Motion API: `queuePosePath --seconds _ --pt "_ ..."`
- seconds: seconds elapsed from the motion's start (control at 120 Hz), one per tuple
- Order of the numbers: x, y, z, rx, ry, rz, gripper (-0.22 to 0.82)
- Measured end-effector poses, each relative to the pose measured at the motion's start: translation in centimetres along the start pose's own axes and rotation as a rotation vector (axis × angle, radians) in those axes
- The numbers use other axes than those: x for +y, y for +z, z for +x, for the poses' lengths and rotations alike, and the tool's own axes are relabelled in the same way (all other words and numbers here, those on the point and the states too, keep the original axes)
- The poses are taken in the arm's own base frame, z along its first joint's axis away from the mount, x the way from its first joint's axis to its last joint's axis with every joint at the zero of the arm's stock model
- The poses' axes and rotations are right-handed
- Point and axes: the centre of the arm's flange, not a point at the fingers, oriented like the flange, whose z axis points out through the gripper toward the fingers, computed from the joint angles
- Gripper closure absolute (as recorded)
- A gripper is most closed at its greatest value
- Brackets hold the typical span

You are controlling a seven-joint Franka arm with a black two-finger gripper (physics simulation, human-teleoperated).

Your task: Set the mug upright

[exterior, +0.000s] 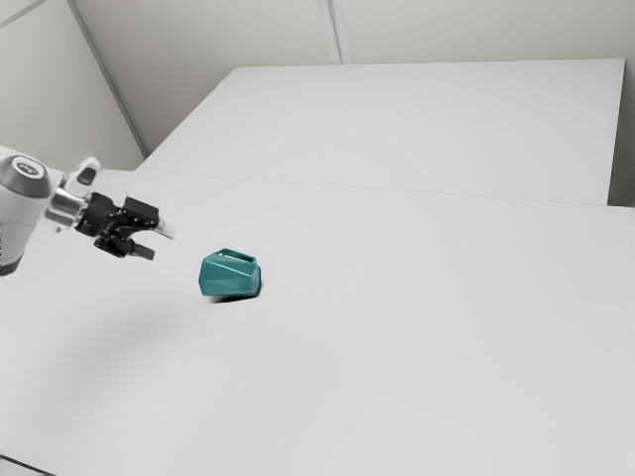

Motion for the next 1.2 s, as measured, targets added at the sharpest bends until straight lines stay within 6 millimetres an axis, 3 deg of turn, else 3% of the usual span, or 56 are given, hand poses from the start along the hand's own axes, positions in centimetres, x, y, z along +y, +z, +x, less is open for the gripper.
queuePosePath --seconds 0.217,0.45,0.8,1.2 --pt "-2.6 3.4 -0.3 -0.027 -0.009 -0.064 0.03" --pt "-3.3 6.2 -0.3 -0.006 0.029 -0.148 0.03" --pt "-5.5 8.6 -0.1 0.04 0.089 -0.21 0.03" --pt "-8.0 9.8 1.0 0.059 0.166 -0.234 0.04"
